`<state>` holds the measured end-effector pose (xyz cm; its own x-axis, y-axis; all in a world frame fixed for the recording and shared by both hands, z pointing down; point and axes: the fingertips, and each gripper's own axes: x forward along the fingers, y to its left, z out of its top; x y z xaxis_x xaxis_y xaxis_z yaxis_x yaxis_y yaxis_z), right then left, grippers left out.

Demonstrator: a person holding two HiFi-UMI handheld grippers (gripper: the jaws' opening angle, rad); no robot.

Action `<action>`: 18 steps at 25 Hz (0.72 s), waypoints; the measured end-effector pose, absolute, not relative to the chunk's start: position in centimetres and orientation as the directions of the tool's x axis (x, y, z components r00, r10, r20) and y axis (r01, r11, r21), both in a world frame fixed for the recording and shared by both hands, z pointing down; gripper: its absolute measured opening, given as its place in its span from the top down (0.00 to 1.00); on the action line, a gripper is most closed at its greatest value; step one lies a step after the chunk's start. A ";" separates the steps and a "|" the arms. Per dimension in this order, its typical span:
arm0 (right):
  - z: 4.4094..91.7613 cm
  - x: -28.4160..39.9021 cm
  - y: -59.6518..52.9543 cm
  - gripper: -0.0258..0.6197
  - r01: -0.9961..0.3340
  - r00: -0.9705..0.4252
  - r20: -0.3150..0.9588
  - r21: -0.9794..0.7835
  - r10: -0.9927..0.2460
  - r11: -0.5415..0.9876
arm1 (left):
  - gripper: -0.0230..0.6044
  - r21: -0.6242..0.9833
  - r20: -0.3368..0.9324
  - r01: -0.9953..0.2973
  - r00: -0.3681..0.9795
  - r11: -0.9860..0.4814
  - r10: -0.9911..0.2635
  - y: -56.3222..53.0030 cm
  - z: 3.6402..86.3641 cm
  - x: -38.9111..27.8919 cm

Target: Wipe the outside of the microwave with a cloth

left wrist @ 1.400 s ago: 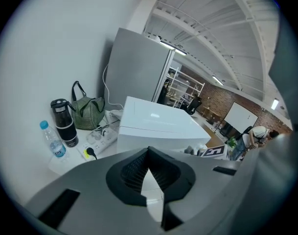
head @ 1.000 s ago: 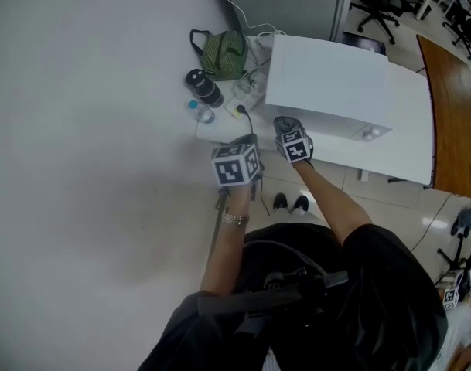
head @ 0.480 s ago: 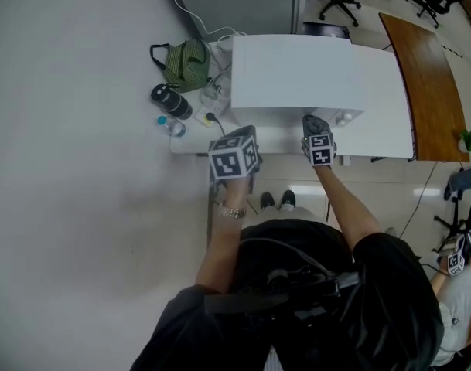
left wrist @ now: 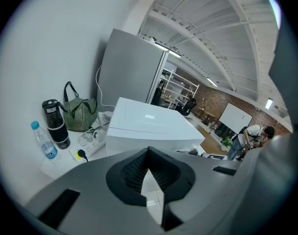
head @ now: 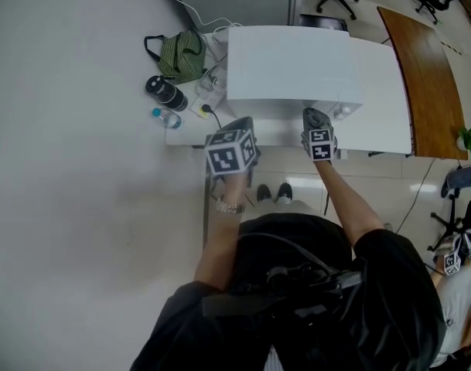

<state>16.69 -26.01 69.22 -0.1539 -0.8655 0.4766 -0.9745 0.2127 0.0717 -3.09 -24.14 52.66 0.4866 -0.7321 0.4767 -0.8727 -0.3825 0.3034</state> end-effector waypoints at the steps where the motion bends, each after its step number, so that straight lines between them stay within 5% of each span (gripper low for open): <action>1: 69.4 13.7 -26.2 0.93 -0.962 -0.213 0.480 0.051 -0.851 0.269 | 0.96 0.300 0.483 -0.881 0.472 -0.367 -0.738 -23.9 52.8 -3.9; 9: 74.1 -5.0 -28.0 0.93 -0.868 -0.430 0.599 -0.070 -0.675 0.492 | 0.96 0.269 0.507 -0.940 0.324 -0.211 -0.799 -21.6 52.8 -11.6; 18: 75.2 2.9 -28.9 0.93 -0.935 -0.324 0.663 -0.116 -0.675 0.335 | 0.96 0.284 0.550 -0.948 0.285 -0.145 -0.785 -21.0 54.5 -14.0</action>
<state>2.93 -28.91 75.15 -0.3237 -0.6750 0.6630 -0.9351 0.3348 -0.1158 -13.98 -21.01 54.47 0.2846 -0.7849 0.5504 -0.9479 -0.1447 0.2838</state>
